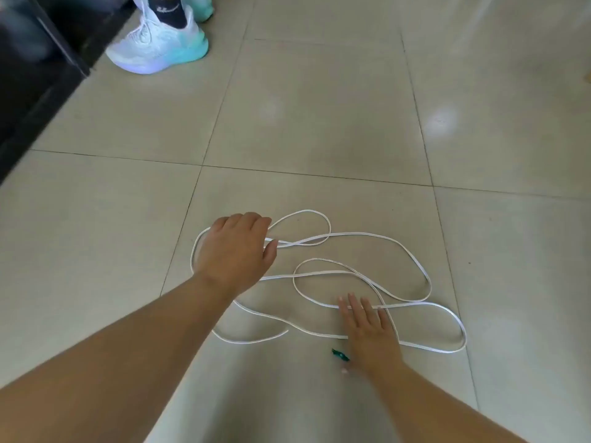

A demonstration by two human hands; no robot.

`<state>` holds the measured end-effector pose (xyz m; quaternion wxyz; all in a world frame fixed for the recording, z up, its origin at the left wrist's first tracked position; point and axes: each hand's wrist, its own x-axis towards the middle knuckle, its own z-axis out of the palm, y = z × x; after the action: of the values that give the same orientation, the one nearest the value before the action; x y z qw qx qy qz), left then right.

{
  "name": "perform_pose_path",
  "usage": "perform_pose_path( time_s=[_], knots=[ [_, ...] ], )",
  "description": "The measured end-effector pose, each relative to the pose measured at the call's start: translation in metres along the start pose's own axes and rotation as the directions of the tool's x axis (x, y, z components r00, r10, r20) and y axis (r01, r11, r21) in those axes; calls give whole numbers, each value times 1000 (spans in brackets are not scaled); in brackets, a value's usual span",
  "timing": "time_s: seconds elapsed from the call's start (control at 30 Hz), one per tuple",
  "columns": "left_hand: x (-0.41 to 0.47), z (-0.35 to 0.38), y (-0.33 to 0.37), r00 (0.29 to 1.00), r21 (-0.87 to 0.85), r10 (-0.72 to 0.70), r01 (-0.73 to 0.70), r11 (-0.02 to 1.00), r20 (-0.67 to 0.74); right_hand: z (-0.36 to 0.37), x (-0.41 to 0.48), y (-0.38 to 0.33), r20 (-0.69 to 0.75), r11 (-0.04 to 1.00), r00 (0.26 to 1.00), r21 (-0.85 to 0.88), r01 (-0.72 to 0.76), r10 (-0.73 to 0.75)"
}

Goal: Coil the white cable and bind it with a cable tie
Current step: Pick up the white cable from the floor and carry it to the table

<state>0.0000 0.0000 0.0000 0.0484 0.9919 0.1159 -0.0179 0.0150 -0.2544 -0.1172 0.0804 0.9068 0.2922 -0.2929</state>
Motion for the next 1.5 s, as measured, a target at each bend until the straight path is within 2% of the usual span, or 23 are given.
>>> perform_pose_path(
  time_s=[0.1,0.27,0.5,0.73,0.83,0.93,1.03,1.1,1.17,1.23,1.33,1.4,1.5],
  knots=[
    [1,7,-6,999,-17,11,-12,1000,-53,0,13,4,7,999,999,-27,34,-33],
    [-1,13,-14,997,-21,-5,3,1000,-74,-21,51,7,-72,992,990,-54,118,-122],
    [1,20,-26,999,-19,-29,29,999,-24,-61,103,-3,-38,958,970,-172,229,-239],
    [0,31,-34,998,-3,-59,59,998,36,-82,133,-4,-10,957,974,-190,220,-226],
    [1,34,-37,996,2,-71,71,997,56,-87,146,-3,7,968,978,-142,209,-210],
    [3,36,-38,994,3,-84,84,996,73,-88,153,-1,-19,967,966,-12,256,-256],
    [4,37,-36,992,-12,-98,99,995,79,-85,156,3,-96,943,956,160,291,-278],
    [4,37,-35,993,-13,-97,98,995,71,-81,155,4,-166,932,947,196,306,-276],
    [4,38,-34,995,-8,-84,84,996,60,-76,154,4,-234,925,941,236,298,-244],
    [5,38,-33,996,0,-73,73,997,48,-73,153,3,-259,902,952,354,248,-160],
    [4,39,-32,997,15,-65,64,998,36,-80,155,4,-140,864,990,493,100,-35],
    [3,39,-31,997,12,-68,67,998,44,-86,158,4,-48,878,999,476,44,-24],
    [2,40,-29,995,6,-75,75,997,72,-89,156,2,-19,904,1000,427,19,-12]
  ],
)
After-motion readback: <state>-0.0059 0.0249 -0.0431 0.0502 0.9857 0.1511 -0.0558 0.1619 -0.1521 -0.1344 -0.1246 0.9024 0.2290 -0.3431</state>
